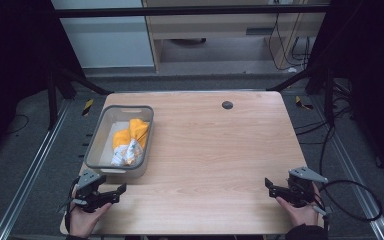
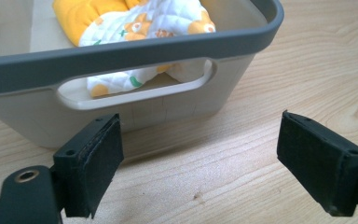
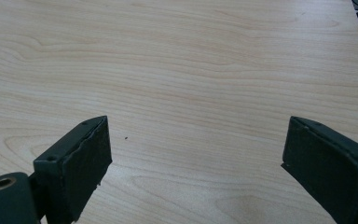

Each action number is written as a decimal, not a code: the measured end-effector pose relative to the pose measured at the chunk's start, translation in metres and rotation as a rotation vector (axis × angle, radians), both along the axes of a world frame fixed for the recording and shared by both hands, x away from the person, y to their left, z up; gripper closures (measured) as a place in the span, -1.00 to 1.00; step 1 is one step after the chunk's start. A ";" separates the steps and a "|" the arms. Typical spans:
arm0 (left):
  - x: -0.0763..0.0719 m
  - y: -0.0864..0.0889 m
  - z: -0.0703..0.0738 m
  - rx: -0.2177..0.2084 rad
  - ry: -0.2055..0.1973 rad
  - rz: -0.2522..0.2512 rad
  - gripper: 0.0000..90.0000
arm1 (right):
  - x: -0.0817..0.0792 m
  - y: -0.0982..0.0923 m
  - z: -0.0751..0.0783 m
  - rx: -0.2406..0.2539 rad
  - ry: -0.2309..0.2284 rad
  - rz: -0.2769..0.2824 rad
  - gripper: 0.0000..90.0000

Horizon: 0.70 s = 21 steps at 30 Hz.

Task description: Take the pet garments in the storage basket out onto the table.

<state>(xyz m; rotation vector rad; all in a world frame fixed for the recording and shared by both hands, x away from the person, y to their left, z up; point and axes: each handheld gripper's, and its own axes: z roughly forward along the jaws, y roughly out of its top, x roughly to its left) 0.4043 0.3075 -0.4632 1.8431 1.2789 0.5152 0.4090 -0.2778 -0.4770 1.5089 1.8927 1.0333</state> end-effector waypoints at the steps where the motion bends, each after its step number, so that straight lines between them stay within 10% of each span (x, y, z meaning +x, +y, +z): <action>1: 0.000 0.000 0.001 -0.005 0.002 0.002 -0.69 | 0.000 -0.001 -0.001 -0.005 0.001 0.003 -0.81; 21: -0.003 0.008 0.028 -0.063 -0.061 0.036 -0.69 | -0.001 -0.002 -0.005 -0.012 -0.030 0.014 -0.71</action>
